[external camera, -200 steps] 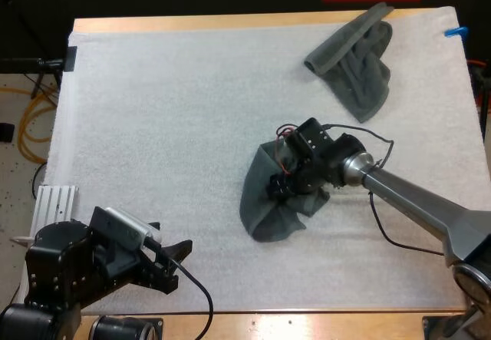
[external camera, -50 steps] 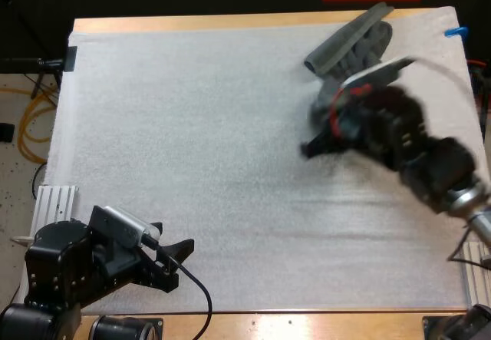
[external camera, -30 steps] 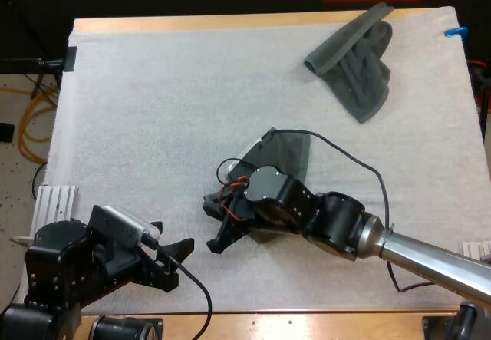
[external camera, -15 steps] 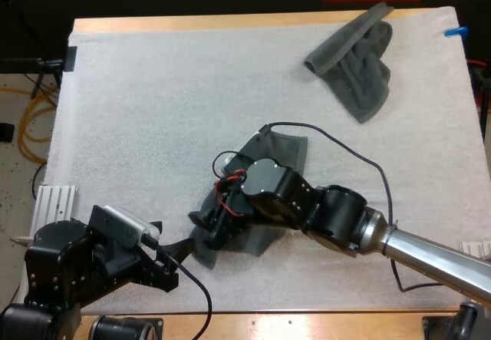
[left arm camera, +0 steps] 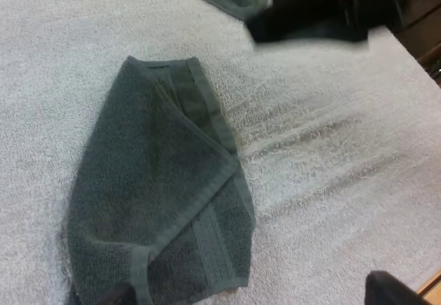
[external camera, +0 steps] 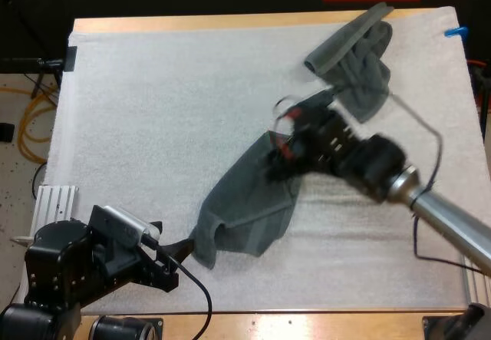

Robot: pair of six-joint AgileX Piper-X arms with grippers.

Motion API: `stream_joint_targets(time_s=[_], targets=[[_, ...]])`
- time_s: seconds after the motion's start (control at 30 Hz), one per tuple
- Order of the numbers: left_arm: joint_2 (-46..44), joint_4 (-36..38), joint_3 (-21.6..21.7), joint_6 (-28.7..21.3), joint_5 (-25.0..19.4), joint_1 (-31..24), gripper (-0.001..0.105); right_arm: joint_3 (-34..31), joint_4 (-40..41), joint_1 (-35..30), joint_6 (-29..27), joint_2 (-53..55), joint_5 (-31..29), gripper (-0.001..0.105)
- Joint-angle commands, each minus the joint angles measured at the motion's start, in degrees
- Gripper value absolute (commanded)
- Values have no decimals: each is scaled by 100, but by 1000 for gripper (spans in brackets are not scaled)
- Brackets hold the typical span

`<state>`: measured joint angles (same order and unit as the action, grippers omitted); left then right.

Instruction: Pick towel from pile fold and stack

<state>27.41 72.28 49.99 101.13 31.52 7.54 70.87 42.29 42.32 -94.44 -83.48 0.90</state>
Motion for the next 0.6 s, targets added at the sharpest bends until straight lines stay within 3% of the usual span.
stream_joint_targets(time_s=[0.0, 0.13, 0.27, 0.57], targets=[[-11, -43, 24, -21, 0, 28, 64, 48, 20, -238, -92, -42, 185, 62], [-11, -43, 24, -21, 0, 28, 64, 48, -27, -921, -67, -343, 861, 57], [-11, -43, 24, -21, 0, 28, 64, 48, -203, -1393, 24, -790, 916, 57], [-11, -18, 24, -68, 275, 28, 64, 48, -840, -1621, 92, -1824, 1091, 56]])
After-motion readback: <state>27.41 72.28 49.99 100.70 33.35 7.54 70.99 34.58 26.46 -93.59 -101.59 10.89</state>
